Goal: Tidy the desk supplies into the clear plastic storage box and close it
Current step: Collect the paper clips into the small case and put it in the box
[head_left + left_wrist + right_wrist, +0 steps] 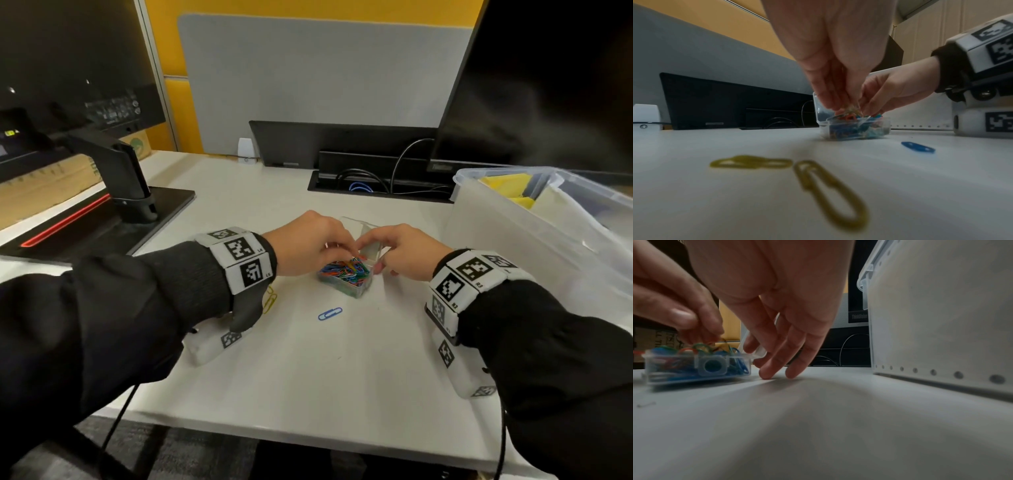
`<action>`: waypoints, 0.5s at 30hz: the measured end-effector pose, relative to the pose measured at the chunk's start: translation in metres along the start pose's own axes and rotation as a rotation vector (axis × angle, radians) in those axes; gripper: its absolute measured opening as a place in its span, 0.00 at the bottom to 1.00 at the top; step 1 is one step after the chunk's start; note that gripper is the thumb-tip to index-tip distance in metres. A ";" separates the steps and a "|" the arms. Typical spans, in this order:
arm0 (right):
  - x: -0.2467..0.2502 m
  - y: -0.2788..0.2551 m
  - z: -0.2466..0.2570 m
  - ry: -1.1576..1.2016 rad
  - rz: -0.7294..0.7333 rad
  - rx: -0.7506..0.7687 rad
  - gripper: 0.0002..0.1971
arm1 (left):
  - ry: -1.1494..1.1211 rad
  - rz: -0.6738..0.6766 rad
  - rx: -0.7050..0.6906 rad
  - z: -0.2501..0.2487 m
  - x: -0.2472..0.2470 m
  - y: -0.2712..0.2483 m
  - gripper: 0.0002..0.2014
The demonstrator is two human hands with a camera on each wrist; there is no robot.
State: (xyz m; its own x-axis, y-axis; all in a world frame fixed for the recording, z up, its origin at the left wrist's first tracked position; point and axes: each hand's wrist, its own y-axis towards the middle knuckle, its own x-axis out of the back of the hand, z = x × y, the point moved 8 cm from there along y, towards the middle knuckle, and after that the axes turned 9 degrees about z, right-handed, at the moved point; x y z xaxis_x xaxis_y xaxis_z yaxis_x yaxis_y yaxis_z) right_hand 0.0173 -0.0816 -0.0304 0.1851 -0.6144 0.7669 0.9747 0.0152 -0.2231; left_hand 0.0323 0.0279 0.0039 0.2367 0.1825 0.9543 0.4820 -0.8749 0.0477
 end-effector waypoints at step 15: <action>-0.002 -0.001 0.001 -0.024 0.007 0.052 0.21 | 0.006 0.264 0.322 0.072 -0.011 -0.085 0.23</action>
State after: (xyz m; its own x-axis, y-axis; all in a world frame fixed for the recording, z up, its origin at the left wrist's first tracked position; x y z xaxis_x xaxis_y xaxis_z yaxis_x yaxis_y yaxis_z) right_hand 0.0166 -0.0796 -0.0308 0.1942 -0.5950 0.7799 0.9785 0.0608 -0.1972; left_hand 0.0498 0.1322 -0.0322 0.3826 -0.0326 0.9234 0.6452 -0.7059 -0.2923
